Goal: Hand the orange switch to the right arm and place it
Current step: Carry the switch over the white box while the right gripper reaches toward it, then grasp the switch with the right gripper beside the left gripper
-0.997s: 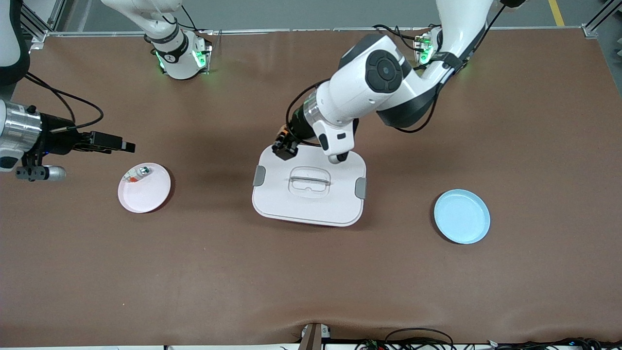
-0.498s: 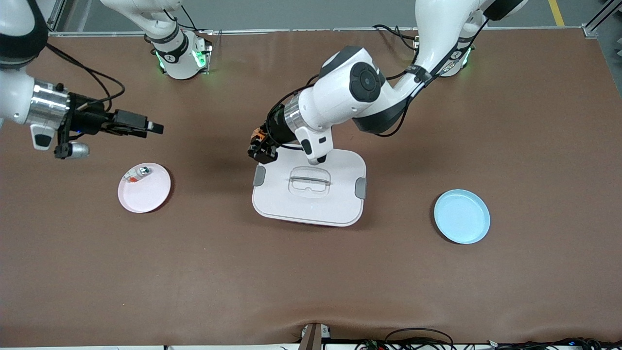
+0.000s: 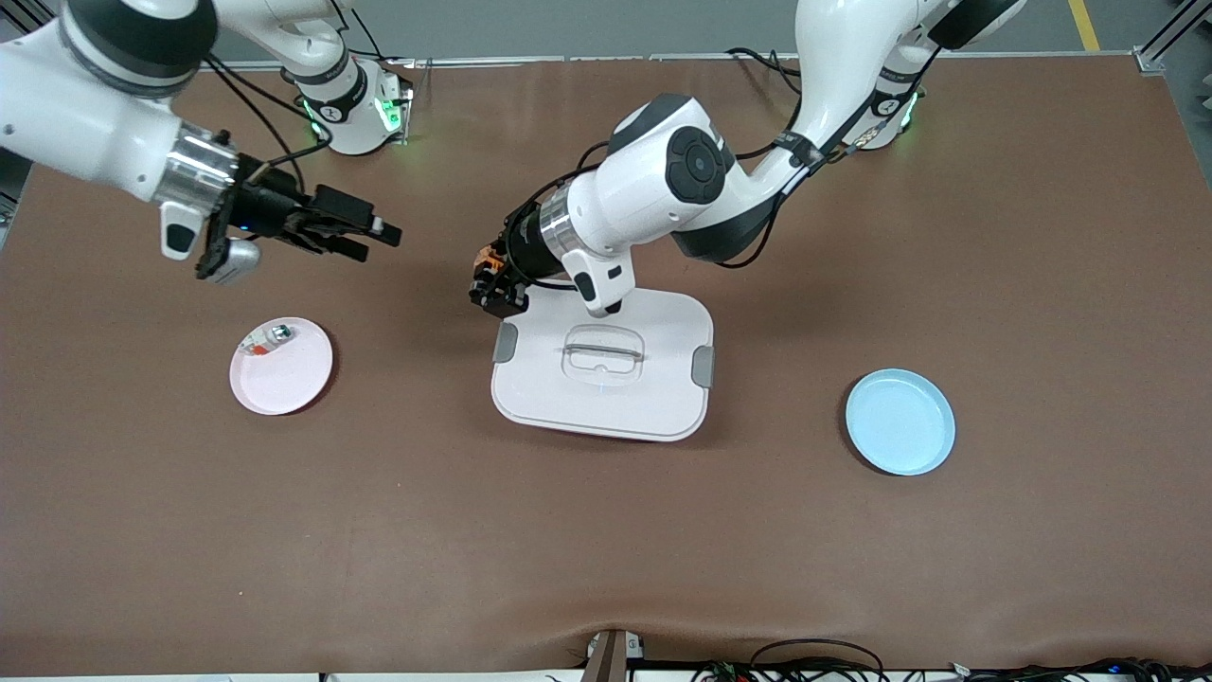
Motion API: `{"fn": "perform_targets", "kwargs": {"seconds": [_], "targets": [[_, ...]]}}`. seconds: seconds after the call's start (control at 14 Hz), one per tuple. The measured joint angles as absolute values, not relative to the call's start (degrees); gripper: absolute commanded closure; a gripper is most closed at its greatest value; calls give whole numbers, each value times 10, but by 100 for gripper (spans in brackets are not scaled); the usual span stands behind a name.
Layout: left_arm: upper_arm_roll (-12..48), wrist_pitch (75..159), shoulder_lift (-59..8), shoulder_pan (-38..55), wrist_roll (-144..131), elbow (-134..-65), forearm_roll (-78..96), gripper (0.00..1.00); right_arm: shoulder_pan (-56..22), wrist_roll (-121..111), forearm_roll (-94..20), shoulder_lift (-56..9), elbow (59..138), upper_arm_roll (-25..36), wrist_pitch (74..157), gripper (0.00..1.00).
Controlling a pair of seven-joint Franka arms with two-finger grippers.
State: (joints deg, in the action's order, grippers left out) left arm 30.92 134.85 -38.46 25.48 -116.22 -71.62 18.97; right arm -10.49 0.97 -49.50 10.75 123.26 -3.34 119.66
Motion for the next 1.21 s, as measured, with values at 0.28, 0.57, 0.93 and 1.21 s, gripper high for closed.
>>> {"fn": "perform_targets", "kwargs": {"seconds": [0.28, 0.57, 0.93, 1.21], "targets": [[309, 1348, -385, 255, -1162, -715, 190, 100, -168, 34, -506, 108, 1259, -33, 1292, 0], [309, 1348, -388, 256, -1162, -715, 190, 100, -207, 56, -506, 108, 1269, -33, 1348, 0], [309, 1348, -388, 260, -1162, -715, 190, 100, -234, 63, -506, 96, 1283, -33, 1382, 0], [309, 1348, -388, 261, -1162, -715, 190, 100, -237, 63, -506, 86, 1284, -33, 1382, 0]]}}
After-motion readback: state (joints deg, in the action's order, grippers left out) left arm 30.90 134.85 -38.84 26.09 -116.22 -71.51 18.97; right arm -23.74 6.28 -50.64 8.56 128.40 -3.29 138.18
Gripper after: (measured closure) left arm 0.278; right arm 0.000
